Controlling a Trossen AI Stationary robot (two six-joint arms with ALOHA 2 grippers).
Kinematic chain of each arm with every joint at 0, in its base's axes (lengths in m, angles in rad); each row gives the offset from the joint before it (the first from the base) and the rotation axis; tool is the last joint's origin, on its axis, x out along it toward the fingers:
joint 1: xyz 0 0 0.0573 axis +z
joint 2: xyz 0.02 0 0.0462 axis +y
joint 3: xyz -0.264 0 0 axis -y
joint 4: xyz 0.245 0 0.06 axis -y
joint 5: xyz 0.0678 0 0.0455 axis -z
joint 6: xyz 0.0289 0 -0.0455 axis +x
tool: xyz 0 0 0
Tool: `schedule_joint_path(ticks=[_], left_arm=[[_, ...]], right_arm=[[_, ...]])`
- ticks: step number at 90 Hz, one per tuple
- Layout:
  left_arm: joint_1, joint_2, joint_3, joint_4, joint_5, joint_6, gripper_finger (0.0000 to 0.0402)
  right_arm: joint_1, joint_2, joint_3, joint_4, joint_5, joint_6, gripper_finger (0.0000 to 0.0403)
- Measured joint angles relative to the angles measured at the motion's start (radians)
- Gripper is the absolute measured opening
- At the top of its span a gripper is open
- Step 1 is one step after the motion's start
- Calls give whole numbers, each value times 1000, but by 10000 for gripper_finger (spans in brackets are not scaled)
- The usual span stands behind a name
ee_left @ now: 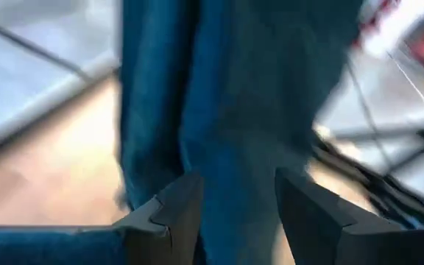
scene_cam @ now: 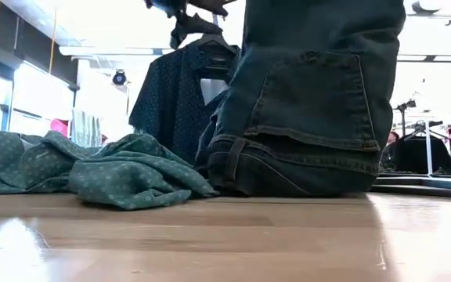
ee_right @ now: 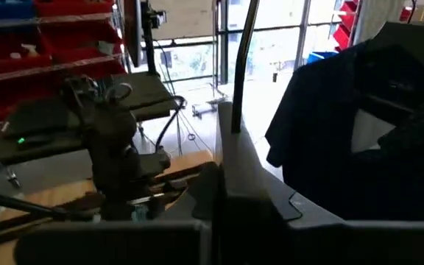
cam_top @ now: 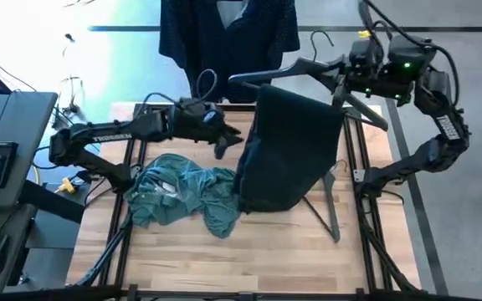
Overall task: Hang clothes
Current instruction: Remove the hanger from the blue pants
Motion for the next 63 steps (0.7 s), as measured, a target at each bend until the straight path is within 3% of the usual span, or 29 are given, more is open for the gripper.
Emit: schedule_joint_path(ticks=[10, 23, 40, 63], left_arm=[[23, 24, -70, 267, -47, 1, 149], [73, 101, -76, 413, -32, -64, 173], [102, 194, -58, 709, 174, -77, 216], [101, 179, -14, 713, 403, -85, 231]], right_arm=[[0, -2, 0, 5, -7, 0, 23], [1, 7, 0, 5, -53, 0, 23], [1, 14, 0, 7, -57, 12, 23], [1, 14, 0, -16, -55, 24, 23]])
